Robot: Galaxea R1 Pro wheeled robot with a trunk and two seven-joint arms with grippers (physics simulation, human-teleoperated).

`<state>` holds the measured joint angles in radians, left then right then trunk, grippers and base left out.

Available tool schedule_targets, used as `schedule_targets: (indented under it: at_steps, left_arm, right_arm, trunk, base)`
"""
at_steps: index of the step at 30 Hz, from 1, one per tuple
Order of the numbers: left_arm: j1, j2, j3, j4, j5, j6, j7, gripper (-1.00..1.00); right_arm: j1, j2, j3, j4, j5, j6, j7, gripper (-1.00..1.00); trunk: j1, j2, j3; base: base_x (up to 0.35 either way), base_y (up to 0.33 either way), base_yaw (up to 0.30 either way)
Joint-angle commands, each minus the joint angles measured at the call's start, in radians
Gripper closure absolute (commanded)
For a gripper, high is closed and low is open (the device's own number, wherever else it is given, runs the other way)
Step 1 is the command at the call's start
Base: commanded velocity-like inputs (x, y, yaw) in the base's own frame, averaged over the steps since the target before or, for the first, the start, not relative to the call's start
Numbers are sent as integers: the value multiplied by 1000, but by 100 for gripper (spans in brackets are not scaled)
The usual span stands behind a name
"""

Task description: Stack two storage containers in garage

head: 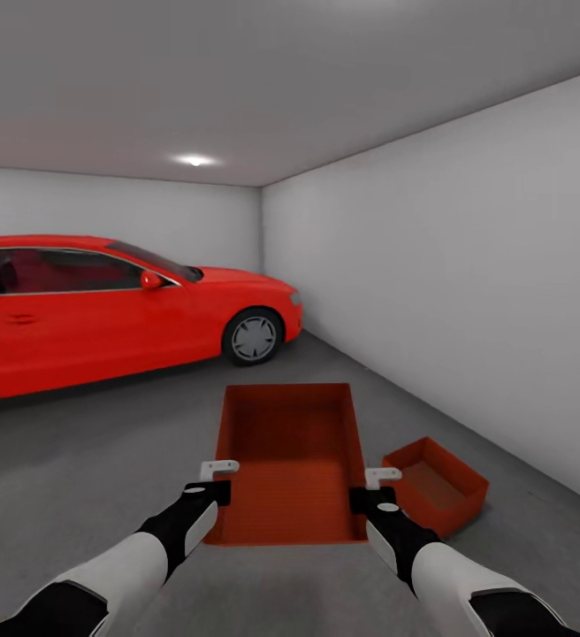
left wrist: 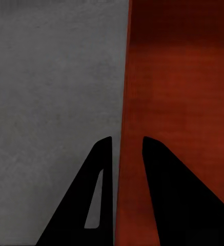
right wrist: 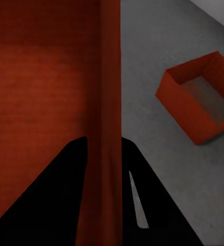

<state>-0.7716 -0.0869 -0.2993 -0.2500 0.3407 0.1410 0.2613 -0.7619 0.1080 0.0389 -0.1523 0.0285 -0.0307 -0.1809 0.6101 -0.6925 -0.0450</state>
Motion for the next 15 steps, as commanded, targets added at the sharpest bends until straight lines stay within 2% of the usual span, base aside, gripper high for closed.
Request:
schedule_targets:
  at_steps: [1, 15]
  left_arm:
    - [-2, 39, 48, -6, -23, -1, 26, 100]
    - [-2, 40, 48, -5, -23, -1, 26, 100]
  right_arm:
    - [0, 0, -1, 3, -9, -1, 8, 100]
    - [0, 0, -1, 3, -9, -1, 8, 100]
  trunk:
    - [1, -2, -2]
    - [1, -2, -2]
  base:
    - [322, 0, -287]
    - [322, 0, -287]
